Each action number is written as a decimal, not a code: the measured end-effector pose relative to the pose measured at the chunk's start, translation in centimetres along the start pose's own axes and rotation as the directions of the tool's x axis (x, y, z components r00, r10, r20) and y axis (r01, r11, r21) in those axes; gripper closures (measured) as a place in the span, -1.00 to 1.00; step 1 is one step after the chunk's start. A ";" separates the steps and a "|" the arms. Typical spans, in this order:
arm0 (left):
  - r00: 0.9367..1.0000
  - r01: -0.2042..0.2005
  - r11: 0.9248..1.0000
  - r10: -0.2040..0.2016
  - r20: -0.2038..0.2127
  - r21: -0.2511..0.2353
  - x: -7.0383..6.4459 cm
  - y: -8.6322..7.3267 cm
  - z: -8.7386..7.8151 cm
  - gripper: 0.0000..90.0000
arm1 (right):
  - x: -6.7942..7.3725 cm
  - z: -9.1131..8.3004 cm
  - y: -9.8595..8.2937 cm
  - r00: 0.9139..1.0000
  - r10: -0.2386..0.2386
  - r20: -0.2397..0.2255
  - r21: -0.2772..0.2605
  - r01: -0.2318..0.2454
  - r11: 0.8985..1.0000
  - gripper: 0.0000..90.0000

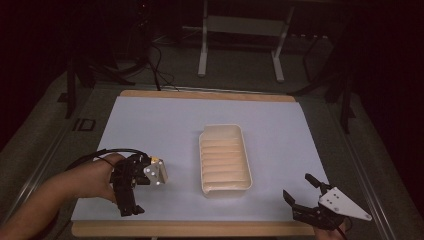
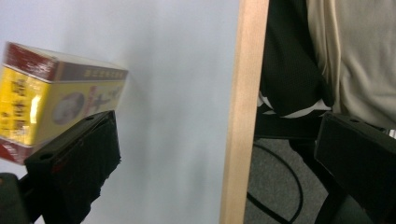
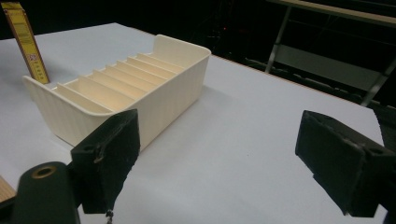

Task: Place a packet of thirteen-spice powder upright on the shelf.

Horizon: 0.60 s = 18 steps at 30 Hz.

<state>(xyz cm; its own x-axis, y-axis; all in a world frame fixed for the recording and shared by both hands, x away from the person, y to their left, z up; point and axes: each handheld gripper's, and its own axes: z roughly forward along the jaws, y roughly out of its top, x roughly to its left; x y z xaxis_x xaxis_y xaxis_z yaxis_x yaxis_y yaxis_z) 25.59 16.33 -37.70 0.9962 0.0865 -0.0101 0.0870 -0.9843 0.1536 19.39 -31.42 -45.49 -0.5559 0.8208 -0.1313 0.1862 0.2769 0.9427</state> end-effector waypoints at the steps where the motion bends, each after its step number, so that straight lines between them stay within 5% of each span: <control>1: 1.000 -0.003 1.000 0.003 -0.009 0.003 0.2 0.2 -0.4 -0.99 | 0.0 0.0 0.0 1.000 -0.001 -0.001 0.000 0.001 1.000 -0.69; 12: 0.998 -0.036 0.999 0.038 -0.051 0.030 2.3 1.4 -1.8 -0.99 | 0.0 0.1 0.0 1.000 -0.002 -0.003 0.003 0.002 1.000 -0.69; 18: 0.998 -0.043 0.999 0.043 -0.053 -0.001 4.3 2.2 -1.6 -0.99 | 0.0 0.1 0.0 1.000 -0.003 -0.007 0.007 0.003 1.000 -0.69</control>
<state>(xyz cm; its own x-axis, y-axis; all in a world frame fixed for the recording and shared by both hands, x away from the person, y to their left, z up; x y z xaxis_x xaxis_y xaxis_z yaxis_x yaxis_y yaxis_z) 30.06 14.79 -35.88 0.9974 0.0526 0.0488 0.0445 -0.9869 0.1553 19.47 -31.36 -45.55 -0.5619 0.8166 -0.1319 0.1906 0.2830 0.9400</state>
